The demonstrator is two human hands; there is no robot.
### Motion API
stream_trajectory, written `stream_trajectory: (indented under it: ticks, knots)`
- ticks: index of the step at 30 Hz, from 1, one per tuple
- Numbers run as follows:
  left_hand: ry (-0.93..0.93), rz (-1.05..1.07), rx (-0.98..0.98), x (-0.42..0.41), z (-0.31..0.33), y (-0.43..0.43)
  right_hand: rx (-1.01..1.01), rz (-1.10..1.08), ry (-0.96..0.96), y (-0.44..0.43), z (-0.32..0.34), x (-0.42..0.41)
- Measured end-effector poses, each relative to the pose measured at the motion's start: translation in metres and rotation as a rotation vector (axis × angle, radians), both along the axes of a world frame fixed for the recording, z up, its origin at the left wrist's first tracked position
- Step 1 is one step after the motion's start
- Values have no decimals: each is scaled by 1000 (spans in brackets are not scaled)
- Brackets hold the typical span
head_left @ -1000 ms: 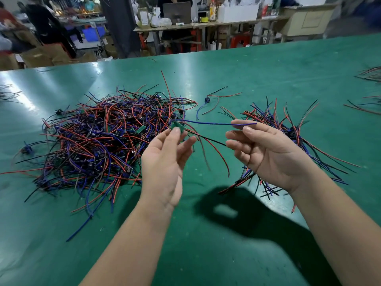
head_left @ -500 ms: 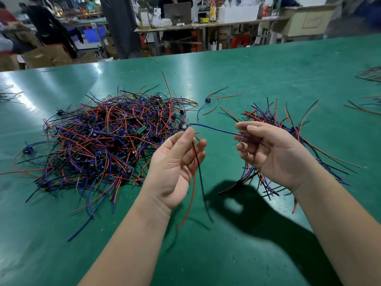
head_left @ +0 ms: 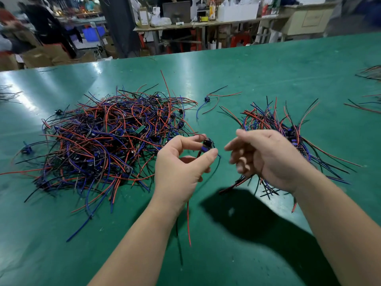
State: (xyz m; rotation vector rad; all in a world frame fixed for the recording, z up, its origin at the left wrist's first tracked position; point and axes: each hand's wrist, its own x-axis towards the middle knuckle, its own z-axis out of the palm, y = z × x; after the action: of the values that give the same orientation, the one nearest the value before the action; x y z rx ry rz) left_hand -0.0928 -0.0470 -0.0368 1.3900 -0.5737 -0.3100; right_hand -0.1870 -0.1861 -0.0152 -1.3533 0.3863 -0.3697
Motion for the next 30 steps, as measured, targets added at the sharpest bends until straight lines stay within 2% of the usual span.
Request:
stream_trajectory:
  ticks: [3, 7, 13, 19, 21, 25, 27, 30]
  knots:
    - [-83, -57, 70, -2, 0, 0, -52, 82, 59, 8, -8, 5]
    - [-294, -118, 241, -5, -3, 0, -69, 119, 116, 10, -13, 7]
    - [-527, -122, 245, -9, -8, -2, 177, 119, 161, 4, -12, 6]
    - [-548, 31, 262, -6, -10, -2, 332, -44, 73, 4, -13, 12]
    - [-420, 10, 248, -7, -9, -2, 277, -85, 48, 3, -14, 13]
    - [216, -242, 77, -12, -3, -5, 190, -63, 62, 0, -14, 11]
    - [341, -299, 19, -13, -1, -6, 186, -40, 64, -1, -12, 9]
    - [393, -317, -1, -13, 1, -5, 174, -31, 61, -2, -10, 6]
